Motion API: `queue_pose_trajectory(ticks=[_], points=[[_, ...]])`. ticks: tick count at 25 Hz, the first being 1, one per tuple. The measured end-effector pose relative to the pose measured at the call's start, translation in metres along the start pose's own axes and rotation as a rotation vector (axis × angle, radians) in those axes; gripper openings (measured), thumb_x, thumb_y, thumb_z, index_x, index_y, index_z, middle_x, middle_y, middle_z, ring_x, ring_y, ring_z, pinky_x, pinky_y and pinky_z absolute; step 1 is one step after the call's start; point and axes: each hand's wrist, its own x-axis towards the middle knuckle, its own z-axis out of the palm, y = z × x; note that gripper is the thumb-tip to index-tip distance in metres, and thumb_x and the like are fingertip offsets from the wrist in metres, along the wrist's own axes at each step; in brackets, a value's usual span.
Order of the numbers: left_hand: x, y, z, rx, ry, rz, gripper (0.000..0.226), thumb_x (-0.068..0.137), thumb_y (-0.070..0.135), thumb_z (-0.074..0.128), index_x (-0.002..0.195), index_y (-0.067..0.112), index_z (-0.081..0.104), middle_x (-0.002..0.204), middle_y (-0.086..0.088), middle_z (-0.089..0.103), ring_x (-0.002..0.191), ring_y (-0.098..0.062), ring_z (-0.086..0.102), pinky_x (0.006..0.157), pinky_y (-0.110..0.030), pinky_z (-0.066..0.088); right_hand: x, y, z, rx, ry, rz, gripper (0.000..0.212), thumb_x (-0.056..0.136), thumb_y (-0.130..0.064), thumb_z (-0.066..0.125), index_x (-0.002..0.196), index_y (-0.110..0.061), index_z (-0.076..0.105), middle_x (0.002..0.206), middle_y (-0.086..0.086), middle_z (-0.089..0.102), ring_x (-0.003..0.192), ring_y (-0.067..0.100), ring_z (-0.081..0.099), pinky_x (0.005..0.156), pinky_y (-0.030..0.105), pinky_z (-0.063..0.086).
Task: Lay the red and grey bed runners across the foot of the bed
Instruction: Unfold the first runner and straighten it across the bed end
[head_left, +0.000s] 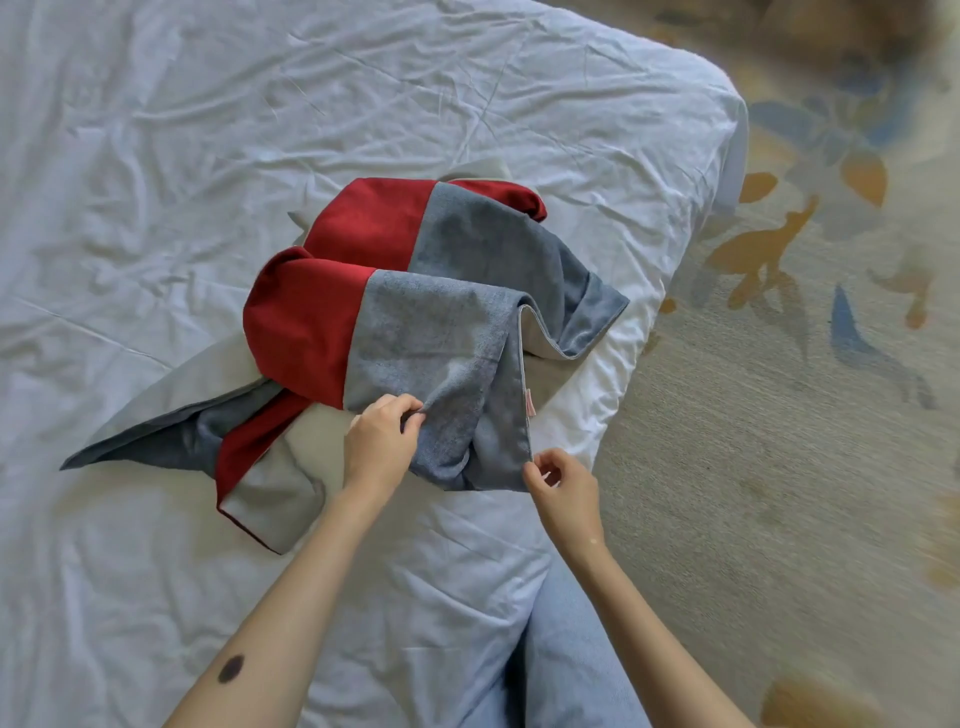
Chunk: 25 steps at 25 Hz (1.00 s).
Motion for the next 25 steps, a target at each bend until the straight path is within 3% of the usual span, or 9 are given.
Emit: queue_pose_trajectory(ticks=[5,12,15,19,22,25], points=[[-0.047,-0.025,0.015,0.056,-0.013,-0.009,0.009,0.085,0.019,0.060,0.090,0.016,0.067,0.086,-0.005,0.066,0.081,-0.028,0.061,0.069,-0.032,0.039,-0.036,0.056,-0.007,-0.127,-0.082,0.137,0.018,0.082,-0.014,0.055,0.065,-0.015,0.054,0.059,-0.006,0.051,0.057,0.011,0.045,0.054,0.026,0.035],[-0.100,-0.057,0.030,0.028,-0.068,-0.035,0.014,0.088,0.019,0.057,0.096,0.012,0.067,0.091,-0.008,0.066,0.086,-0.027,0.060,0.075,-0.039,0.048,-0.065,0.092,0.005,-0.186,-0.149,0.194,0.016,0.083,-0.012,0.052,0.068,-0.012,0.049,0.064,0.006,0.047,0.061,0.016,0.040,0.059,0.029,0.030],[-0.105,-0.063,0.028,-0.118,0.061,-0.069,0.014,0.089,0.013,0.056,0.096,0.008,0.066,0.095,-0.011,0.065,0.091,-0.026,0.058,0.079,-0.033,0.046,-0.065,0.090,0.013,-0.230,-0.165,0.177,0.014,0.084,-0.014,0.052,0.071,-0.008,0.054,0.065,0.005,0.050,0.061,0.015,0.042,0.058,0.029,0.032],[-0.100,-0.084,0.021,-0.412,0.305,-0.490,0.021,0.091,0.007,0.046,0.104,0.003,0.062,0.107,-0.017,0.064,0.098,-0.030,0.058,0.081,-0.028,0.041,-0.060,0.091,0.016,-0.272,-0.168,0.170,0.016,0.084,-0.014,0.052,0.070,-0.007,0.053,0.064,0.005,0.050,0.060,0.016,0.042,0.059,0.030,0.032],[-0.087,-0.110,0.021,-0.667,0.284,-0.833,0.028,0.092,0.005,0.041,0.111,-0.007,0.058,0.094,-0.018,0.065,0.094,-0.032,0.059,0.083,-0.034,0.047,-0.059,0.095,0.014,-0.287,-0.164,0.164,0.020,0.084,-0.012,0.052,0.066,-0.009,0.047,0.061,0.005,0.047,0.055,0.015,0.038,0.055,0.029,0.028],[-0.073,-0.118,0.024,-0.858,0.235,-0.918,0.025,0.093,0.004,0.040,0.109,-0.005,0.057,0.072,-0.004,0.055,0.062,-0.013,0.051,0.055,-0.022,0.045,-0.057,0.094,0.015,-0.321,-0.165,0.155,0.020,0.085,-0.013,0.053,0.066,-0.009,0.050,0.059,0.002,0.048,0.053,0.013,0.038,0.052,0.028,0.028]])
